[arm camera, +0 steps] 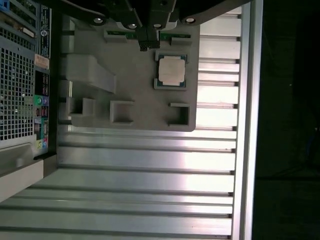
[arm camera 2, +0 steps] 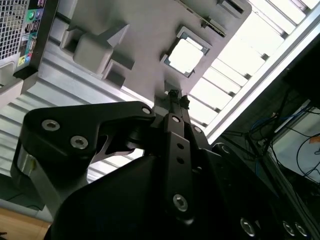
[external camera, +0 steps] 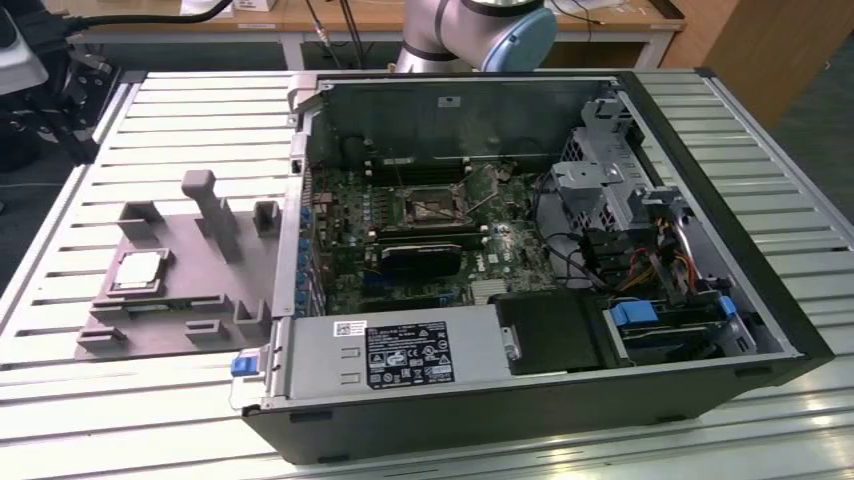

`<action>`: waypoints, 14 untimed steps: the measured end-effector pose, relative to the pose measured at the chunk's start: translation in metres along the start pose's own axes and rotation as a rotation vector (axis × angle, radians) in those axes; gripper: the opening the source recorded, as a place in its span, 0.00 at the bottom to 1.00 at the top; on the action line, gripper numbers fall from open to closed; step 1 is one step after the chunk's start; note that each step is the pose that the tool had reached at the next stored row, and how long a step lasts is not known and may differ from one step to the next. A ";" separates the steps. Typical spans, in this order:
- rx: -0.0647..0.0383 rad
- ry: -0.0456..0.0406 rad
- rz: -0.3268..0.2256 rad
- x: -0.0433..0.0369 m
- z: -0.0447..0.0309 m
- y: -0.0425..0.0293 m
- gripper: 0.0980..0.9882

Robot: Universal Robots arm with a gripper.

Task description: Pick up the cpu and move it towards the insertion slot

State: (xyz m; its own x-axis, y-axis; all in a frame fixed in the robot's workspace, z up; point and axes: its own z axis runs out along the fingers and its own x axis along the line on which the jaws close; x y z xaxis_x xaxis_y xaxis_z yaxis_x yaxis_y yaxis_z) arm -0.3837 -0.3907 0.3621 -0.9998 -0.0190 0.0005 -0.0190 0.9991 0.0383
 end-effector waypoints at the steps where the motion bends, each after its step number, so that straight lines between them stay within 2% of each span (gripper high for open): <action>1: 0.000 0.0000 0.000 0.0000 0.0010 -0.0002 0.00; 14: 0.000 -0.0001 0.000 0.0001 0.0158 -0.0046 0.00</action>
State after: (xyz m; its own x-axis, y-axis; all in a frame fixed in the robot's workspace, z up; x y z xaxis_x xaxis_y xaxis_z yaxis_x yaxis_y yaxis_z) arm -0.3837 -0.3947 0.3462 -0.9998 -0.0191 0.0004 -0.0191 0.9991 0.0383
